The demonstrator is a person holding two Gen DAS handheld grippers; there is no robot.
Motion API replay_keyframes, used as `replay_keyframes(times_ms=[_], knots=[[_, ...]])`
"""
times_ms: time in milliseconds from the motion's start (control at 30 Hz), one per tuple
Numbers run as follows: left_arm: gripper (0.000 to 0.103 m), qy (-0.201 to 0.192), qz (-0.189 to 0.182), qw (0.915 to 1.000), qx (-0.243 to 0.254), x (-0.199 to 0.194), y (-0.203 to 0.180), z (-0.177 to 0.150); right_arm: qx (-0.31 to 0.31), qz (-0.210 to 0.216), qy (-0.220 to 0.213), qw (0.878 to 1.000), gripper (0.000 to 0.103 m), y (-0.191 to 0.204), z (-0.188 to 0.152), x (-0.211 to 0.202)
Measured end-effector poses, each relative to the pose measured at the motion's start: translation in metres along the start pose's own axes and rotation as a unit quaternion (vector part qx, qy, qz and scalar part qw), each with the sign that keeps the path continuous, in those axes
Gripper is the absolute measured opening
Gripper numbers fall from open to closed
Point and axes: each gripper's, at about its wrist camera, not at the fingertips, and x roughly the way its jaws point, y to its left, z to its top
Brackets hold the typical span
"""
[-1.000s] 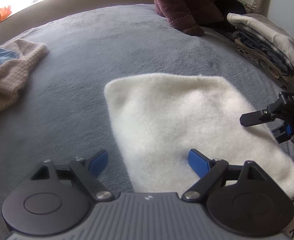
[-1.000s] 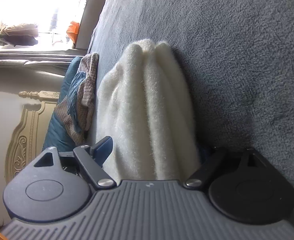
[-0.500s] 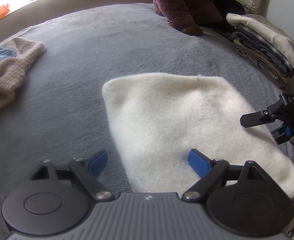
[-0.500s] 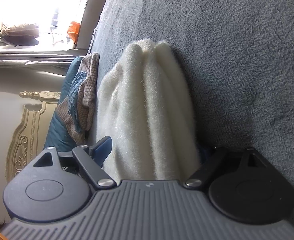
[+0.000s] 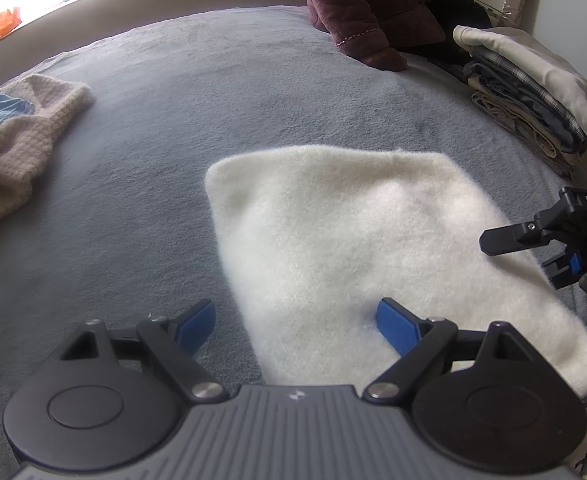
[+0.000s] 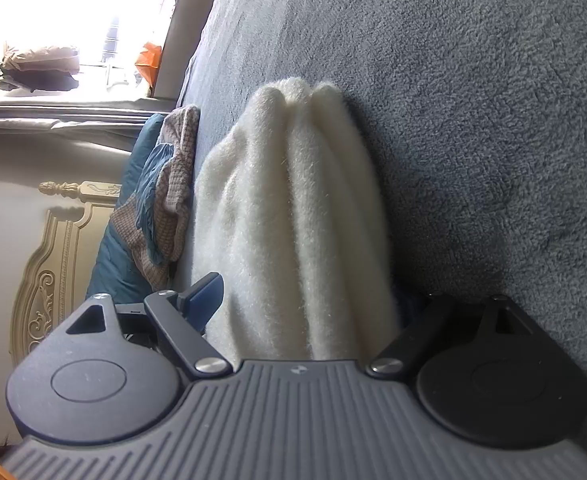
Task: Fold clothes
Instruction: 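Hold the sweater edge pinched in the right tool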
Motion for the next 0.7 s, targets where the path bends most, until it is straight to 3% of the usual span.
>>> replay_keyframes(times_ms=[700], knots=[[0.089,0.000,-0.010,0.9999,-0.008,0.0008,0.0042,-0.0008,0.000,0.001,-0.002,1.000,0.084,-0.0007,0.0009,0.0005]])
